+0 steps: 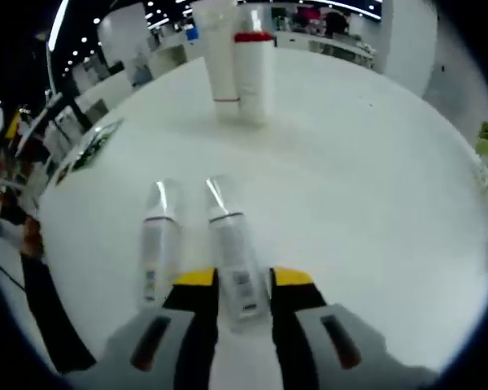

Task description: Arrange the skincare products in the storage area until every visible bottle or jar stands upright without overlapping.

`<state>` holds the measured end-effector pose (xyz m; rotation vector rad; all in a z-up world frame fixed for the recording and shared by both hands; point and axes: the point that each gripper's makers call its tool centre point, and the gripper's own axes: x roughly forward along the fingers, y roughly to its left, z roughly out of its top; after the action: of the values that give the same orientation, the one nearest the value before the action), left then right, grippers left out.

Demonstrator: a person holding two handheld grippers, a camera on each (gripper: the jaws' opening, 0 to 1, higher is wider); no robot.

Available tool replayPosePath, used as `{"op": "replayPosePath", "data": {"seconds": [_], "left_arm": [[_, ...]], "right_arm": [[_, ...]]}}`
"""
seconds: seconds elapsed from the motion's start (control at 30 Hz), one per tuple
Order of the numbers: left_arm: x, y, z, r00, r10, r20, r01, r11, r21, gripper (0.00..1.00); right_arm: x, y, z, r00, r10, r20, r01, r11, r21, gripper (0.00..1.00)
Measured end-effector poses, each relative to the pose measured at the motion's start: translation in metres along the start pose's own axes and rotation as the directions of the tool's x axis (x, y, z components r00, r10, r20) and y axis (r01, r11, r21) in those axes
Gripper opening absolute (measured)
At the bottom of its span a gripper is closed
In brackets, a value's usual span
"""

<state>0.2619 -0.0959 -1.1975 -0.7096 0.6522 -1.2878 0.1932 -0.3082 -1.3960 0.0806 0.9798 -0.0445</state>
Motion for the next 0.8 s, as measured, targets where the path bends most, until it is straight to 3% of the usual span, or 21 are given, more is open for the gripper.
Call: {"op": "replayPosePath", "data": {"seconds": [0.03,0.27,0.3,0.47,0.53,0.7,0.8], "left_arm": [[0.000,0.001,0.001,1.000,0.004,0.003,-0.004,1.000,-0.004,0.39],[0.003,0.000,0.007,1.000,0.004,-0.001,-0.004,1.000,-0.002,0.40],[0.004,-0.002,0.009,1.000,-0.011,0.007,0.011,1.000,-0.023,0.40],[0.002,-0.006,0.013,0.999,-0.037,0.004,0.037,0.999,-0.026,0.40],[0.000,-0.005,0.013,0.999,-0.039,-0.003,0.039,0.999,-0.020,0.40],[-0.008,0.000,0.013,0.999,-0.032,-0.021,0.032,0.999,-0.017,0.40],[-0.010,0.000,0.018,0.999,-0.037,-0.023,0.037,0.999,-0.007,0.40]], "right_arm": [[-0.001,-0.001,0.000,1.000,-0.013,-0.002,0.013,0.998,-0.062,0.21],[-0.005,0.002,0.007,0.999,-0.003,0.041,0.002,1.000,0.018,0.18],[-0.008,0.004,0.016,0.996,0.002,0.089,-0.008,0.998,0.062,0.18],[-0.023,0.022,0.042,0.977,0.075,0.199,-0.100,0.988,0.120,0.18],[-0.034,0.034,0.058,0.954,0.106,0.281,-0.155,0.975,0.156,0.18],[-0.060,0.074,0.088,0.878,0.203,0.434,-0.326,0.917,0.231,0.18],[-0.076,0.102,0.108,0.810,0.278,0.516,-0.439,0.871,0.221,0.18]]}}
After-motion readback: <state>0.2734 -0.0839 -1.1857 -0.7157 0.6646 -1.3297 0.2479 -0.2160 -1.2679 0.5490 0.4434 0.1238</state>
